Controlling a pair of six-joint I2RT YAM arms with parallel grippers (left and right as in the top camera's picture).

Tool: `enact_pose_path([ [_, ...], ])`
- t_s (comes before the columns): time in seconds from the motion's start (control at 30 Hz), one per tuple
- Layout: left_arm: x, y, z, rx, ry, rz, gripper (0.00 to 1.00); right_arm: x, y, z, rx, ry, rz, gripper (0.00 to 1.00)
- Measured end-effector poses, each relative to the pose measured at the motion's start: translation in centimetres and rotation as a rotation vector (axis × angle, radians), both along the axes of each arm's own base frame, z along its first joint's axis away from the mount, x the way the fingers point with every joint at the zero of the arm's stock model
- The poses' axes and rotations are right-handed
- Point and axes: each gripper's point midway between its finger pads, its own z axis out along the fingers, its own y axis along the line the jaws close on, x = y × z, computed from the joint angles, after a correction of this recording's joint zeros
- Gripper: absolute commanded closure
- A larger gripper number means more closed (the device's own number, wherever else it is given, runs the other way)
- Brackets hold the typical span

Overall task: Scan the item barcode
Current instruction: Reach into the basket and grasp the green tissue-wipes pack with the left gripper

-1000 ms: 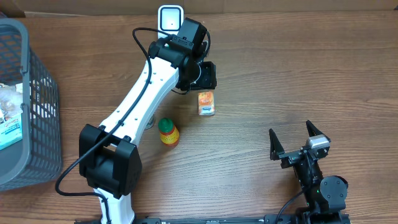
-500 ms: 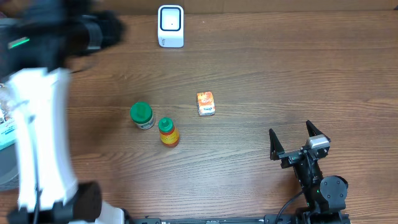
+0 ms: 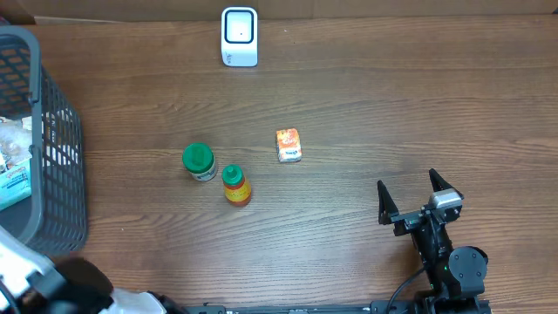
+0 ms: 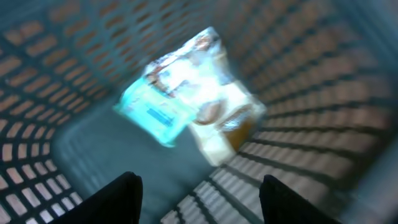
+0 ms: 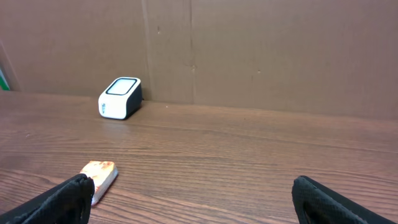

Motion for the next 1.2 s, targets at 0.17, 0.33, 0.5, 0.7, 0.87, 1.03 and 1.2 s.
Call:
enact_pose_path([
  [0.17, 0.2, 3.1, -8.1, -0.065, 0.188, 0.035, 0.36, 0.0, 0.0, 0.0, 0.001, 0.0, 0.0, 0.0],
  [0.33, 0.9, 4.6, -12.3, -0.081, 0.289, -0.012, 0.36, 0.0, 0.0, 0.0, 0.0, 0.0, 0.0, 0.0],
  [0.5, 1.2, 5.1, -15.9, -0.12, 0.363, -0.052, 0.36, 0.0, 0.0, 0.0, 0.0, 0.0, 0.0, 0.0],
  [0.7, 1.2, 5.3, -20.0, -0.178, 0.442, -0.078, 0.36, 0.0, 0.0, 0.0, 0.0, 0.0, 0.0, 0.0],
  [0.87, 1.2, 5.9, -22.7, -0.193, 0.488, -0.083, 0.31, 0.0, 0.0, 0.0, 0.0, 0.0, 0.0, 0.0],
  [1.03, 1.6, 6.3, -24.6, -0.198, 0.509, -0.113, 0.28, 0.0, 0.0, 0.0, 0.0, 0.0, 0.0, 0.0],
  [1.2, 1.5, 6.1, -26.7, -0.228, 0.541, -0.132, 0.28, 0.0, 0.0, 0.0, 0.0, 0.0, 0.0, 0.0],
])
